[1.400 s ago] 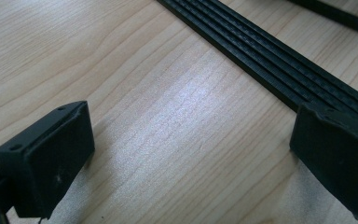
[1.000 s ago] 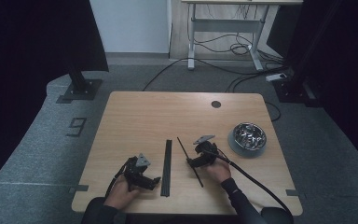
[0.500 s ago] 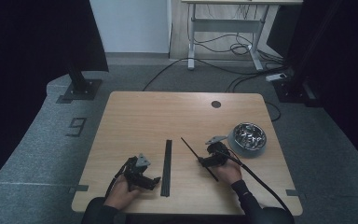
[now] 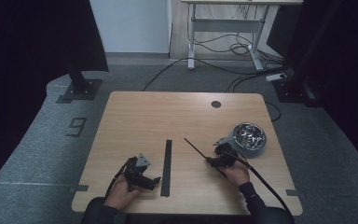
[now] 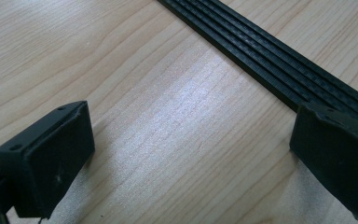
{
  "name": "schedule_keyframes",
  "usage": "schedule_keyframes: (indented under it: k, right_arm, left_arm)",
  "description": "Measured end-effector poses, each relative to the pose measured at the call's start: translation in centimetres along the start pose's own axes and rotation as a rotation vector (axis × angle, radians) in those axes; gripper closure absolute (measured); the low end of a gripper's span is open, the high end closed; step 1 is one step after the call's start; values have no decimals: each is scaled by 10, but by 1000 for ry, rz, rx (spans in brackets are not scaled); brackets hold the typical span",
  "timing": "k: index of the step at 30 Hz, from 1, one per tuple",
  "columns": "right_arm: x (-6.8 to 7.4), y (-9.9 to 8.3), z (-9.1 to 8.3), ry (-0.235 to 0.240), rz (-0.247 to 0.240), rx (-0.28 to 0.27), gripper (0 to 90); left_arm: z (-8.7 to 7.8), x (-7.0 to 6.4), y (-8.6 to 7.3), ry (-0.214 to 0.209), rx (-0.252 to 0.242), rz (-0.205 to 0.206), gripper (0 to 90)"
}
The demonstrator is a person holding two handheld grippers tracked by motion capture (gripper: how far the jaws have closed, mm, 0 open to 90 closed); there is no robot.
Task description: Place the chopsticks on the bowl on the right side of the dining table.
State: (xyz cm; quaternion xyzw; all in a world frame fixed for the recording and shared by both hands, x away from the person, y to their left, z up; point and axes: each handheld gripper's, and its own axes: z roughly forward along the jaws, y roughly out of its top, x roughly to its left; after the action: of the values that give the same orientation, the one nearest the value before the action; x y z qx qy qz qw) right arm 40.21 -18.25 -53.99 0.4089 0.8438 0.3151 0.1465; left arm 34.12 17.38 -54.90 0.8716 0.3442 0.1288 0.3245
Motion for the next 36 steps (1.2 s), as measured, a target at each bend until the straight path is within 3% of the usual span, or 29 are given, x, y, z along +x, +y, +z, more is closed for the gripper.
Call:
schedule_keyframes:
  k: [4, 13, 19, 26, 29, 31, 32, 33, 34, 36]
  right_arm:
    - [-6, -5, -6, -4, 5, 3, 477]
    - [-20, -20, -20, -22, 29, 12, 506]
    - [-22, -20, -21, -52, 20, 34, 351]
    - [-13, -5, -17, 15, 7, -13, 230]
    - [-9, 2, -13, 41, -24, -10, 213]
    - [-7, 6, -8, 29, -38, 7, 251]
    - [-6, 10, -3, 29, -49, 21, 330]
    - [-6, 10, -3, 29, -49, 21, 330]
    - [-5, 13, 0, 34, -54, 33, 403]
    - [-5, 14, 2, 34, -58, 40, 436]
  left_arm:
    - [0, 0, 0, 0, 0, 0, 0]
    - [0, 0, 0, 0, 0, 0, 0]
    - [0, 0, 0, 0, 0, 0, 0]
    - [0, 0, 0, 0, -1, 0, 0]
    - [0, 0, 0, 0, 0, 0, 0]
    - [0, 0, 0, 0, -1, 0, 0]
    - [0, 0, 0, 0, -1, 0, 0]
    - [0, 0, 0, 0, -1, 0, 0]
    - [0, 0, 0, 0, -1, 0, 0]
    - [0, 0, 0, 0, 0, 0, 0]
